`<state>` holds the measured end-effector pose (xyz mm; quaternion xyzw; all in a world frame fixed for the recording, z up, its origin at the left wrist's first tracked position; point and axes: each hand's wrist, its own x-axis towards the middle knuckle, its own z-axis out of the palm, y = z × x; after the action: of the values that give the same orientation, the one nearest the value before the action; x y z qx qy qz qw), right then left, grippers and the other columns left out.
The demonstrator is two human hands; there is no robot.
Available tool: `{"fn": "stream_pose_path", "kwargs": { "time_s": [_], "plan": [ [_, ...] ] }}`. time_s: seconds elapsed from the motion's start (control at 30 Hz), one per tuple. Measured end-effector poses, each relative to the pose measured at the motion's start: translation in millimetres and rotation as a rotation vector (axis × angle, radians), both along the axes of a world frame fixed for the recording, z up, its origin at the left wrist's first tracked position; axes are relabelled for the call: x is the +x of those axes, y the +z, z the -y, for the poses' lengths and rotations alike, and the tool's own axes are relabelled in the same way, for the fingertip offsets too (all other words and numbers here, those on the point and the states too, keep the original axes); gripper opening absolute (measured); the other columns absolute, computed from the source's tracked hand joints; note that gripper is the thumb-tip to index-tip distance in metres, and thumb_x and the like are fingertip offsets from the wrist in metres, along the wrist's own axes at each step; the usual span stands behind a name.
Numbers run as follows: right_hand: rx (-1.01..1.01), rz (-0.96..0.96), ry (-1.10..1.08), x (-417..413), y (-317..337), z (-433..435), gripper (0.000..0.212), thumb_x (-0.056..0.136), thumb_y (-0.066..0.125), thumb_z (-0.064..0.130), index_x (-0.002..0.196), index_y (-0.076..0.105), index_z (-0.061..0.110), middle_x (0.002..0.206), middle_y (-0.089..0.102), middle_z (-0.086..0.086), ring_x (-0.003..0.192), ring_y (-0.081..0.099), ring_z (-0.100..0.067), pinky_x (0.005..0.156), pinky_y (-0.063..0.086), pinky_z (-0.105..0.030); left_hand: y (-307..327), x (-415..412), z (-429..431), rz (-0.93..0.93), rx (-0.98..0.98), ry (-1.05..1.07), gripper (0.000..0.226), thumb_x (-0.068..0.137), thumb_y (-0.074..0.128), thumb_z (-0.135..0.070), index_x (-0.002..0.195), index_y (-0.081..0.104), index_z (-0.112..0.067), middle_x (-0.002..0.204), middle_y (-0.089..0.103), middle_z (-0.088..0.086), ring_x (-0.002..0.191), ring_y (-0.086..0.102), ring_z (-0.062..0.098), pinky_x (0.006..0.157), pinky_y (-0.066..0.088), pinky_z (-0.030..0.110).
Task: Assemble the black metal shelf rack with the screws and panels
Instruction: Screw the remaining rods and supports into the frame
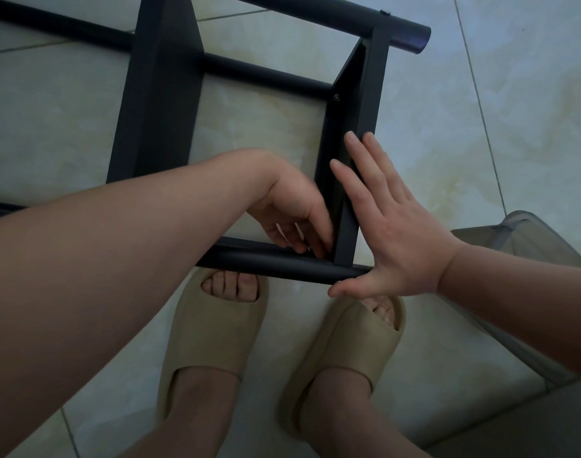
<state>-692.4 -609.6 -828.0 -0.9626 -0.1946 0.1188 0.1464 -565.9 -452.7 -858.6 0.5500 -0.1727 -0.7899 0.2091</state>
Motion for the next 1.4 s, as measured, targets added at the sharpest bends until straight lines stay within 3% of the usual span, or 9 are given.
{"fn": "stream_pose_path", "kwargs": {
  "time_s": [0.1, 0.2, 0.37, 0.53, 0.73, 0.93, 1.1, 1.27, 1.4],
  "plan": [
    [0.002, 0.005, 0.004, 0, 0, 0, 0.130, 0.074, 0.043, 0.094, 0.160, 0.009, 0.002, 0.168, -0.003, -0.022, 0.156, -0.012, -0.037, 0.125, 0.010, -0.060, 0, -4, 2, -0.003, -0.033, 0.044, 0.009, 0.090, 0.067, -0.014, 0.096, 0.073, -0.016, 0.087, 0.073, -0.003, 0.077, 0.060, 0.013, 0.080, 0.047, 0.029],
    [0.001, 0.007, 0.005, 0, 0, 0, 0.131, 0.074, 0.044, 0.094, 0.160, 0.010, 0.001, 0.168, -0.003, -0.023, 0.156, -0.011, -0.038, 0.124, 0.011, -0.061, -2, -7, 3, 0.001, -0.049, 0.070, 0.010, 0.090, 0.065, -0.008, 0.088, 0.071, -0.015, 0.078, 0.071, -0.002, 0.069, 0.058, 0.011, 0.072, 0.046, 0.025],
    [-0.005, -0.003, 0.001, 0, 1, -1, 0.131, 0.074, 0.044, 0.094, 0.160, 0.009, 0.001, 0.168, -0.004, -0.023, 0.156, -0.013, -0.037, 0.125, 0.010, -0.060, -1, -5, 2, -0.001, -0.061, 0.085, 0.012, 0.088, 0.067, -0.003, 0.094, 0.071, -0.013, 0.080, 0.069, -0.001, 0.071, 0.059, 0.012, 0.072, 0.048, 0.024],
    [-0.011, -0.015, 0.001, 0, 3, -1, 0.131, 0.074, 0.044, 0.093, 0.160, 0.007, 0.001, 0.168, -0.005, -0.023, 0.156, -0.012, -0.038, 0.125, 0.008, -0.061, -1, -4, -1, -0.025, -0.026, 0.054, 0.011, 0.090, 0.065, -0.017, 0.098, 0.073, -0.017, 0.089, 0.072, -0.002, 0.078, 0.060, 0.014, 0.084, 0.047, 0.032],
    [-0.039, -0.034, -0.004, 1, 6, -2, 0.134, 0.073, 0.045, 0.094, 0.161, 0.005, 0.000, 0.168, -0.006, -0.023, 0.156, -0.013, -0.038, 0.126, 0.002, -0.059, -1, -5, 3, 0.006, -0.054, 0.052, 0.010, 0.089, 0.067, -0.010, 0.085, 0.073, -0.018, 0.079, 0.072, -0.001, 0.070, 0.059, 0.012, 0.076, 0.048, 0.028],
    [-0.090, -0.063, 0.003, 0, 12, -2, 0.137, 0.071, 0.046, 0.095, 0.161, 0.001, 0.001, 0.168, -0.010, -0.020, 0.156, -0.015, -0.035, 0.125, -0.002, -0.059, 1, -3, 8, 0.019, -0.038, 0.037, 0.012, 0.089, 0.065, -0.005, 0.093, 0.071, -0.014, 0.085, 0.070, 0.000, 0.073, 0.060, 0.013, 0.076, 0.049, 0.026],
    [-0.184, -0.070, 0.010, 0, 22, -3, 0.138, 0.070, 0.039, 0.097, 0.161, 0.002, 0.002, 0.169, -0.009, -0.019, 0.157, -0.012, -0.032, 0.125, 0.000, -0.061, 5, 2, 11, 0.018, 0.010, -0.032, 0.010, 0.090, 0.066, -0.013, 0.097, 0.072, -0.017, 0.094, 0.071, -0.001, 0.078, 0.060, 0.014, 0.084, 0.047, 0.031],
    [-0.232, -0.102, -0.012, 0, 30, -5, 0.139, 0.068, 0.033, 0.099, 0.161, -0.006, 0.002, 0.169, -0.015, -0.017, 0.156, -0.016, -0.029, 0.126, -0.005, -0.056, 7, 2, 15, -0.007, 0.048, -0.102, 0.009, 0.092, 0.062, -0.013, 0.097, 0.070, -0.014, 0.084, 0.070, -0.003, 0.074, 0.057, 0.012, 0.078, 0.047, 0.027],
    [-0.196, -0.129, -0.038, -2, 30, -6, 0.140, 0.068, 0.038, 0.097, 0.161, -0.006, 0.002, 0.169, -0.016, -0.016, 0.156, -0.017, -0.028, 0.126, -0.008, -0.054, 4, 1, 18, -0.006, 0.029, -0.094, 0.011, 0.092, 0.061, -0.006, 0.091, 0.070, -0.012, 0.080, 0.070, 0.000, 0.070, 0.055, 0.011, 0.074, 0.045, 0.024]
  ]
}}
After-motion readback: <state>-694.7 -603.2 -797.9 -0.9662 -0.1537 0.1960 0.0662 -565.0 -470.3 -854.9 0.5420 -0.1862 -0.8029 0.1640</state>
